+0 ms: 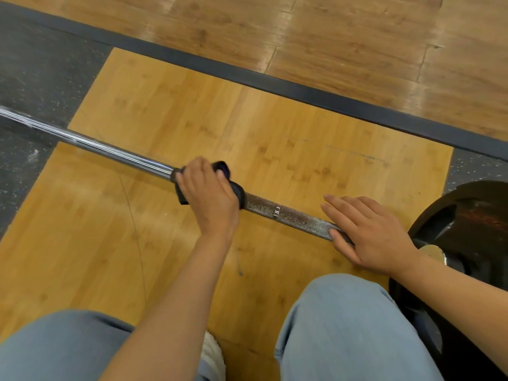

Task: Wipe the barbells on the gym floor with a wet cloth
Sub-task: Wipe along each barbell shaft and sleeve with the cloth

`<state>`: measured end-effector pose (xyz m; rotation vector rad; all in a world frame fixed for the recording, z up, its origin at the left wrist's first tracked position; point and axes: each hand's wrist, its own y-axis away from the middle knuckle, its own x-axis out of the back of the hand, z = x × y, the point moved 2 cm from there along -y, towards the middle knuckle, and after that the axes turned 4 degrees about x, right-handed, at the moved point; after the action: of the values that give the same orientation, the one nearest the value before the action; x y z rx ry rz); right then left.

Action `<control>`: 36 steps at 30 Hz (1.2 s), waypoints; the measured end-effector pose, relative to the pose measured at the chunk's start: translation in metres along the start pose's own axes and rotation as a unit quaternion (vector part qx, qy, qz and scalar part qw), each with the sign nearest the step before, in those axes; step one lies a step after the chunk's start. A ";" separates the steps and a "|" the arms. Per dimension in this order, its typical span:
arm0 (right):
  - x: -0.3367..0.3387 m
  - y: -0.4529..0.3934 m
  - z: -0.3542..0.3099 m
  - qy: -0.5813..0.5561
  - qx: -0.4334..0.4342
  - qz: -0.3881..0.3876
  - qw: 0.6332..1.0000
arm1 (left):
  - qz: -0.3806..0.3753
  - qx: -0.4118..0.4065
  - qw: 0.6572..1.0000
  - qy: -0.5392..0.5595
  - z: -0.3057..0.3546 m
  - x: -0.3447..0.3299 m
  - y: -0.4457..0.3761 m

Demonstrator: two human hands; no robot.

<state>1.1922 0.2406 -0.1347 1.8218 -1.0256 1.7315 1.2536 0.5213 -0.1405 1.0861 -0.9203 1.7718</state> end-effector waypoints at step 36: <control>-0.023 -0.210 -0.115 -0.006 -0.006 -0.035 0.999 | 0.052 -0.160 0.982 -0.082 -0.114 0.059 -0.116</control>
<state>1.2739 0.4645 -0.1031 1.8415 -0.9622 1.6710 1.3090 0.6820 -0.1085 0.9979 -1.3339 1.5637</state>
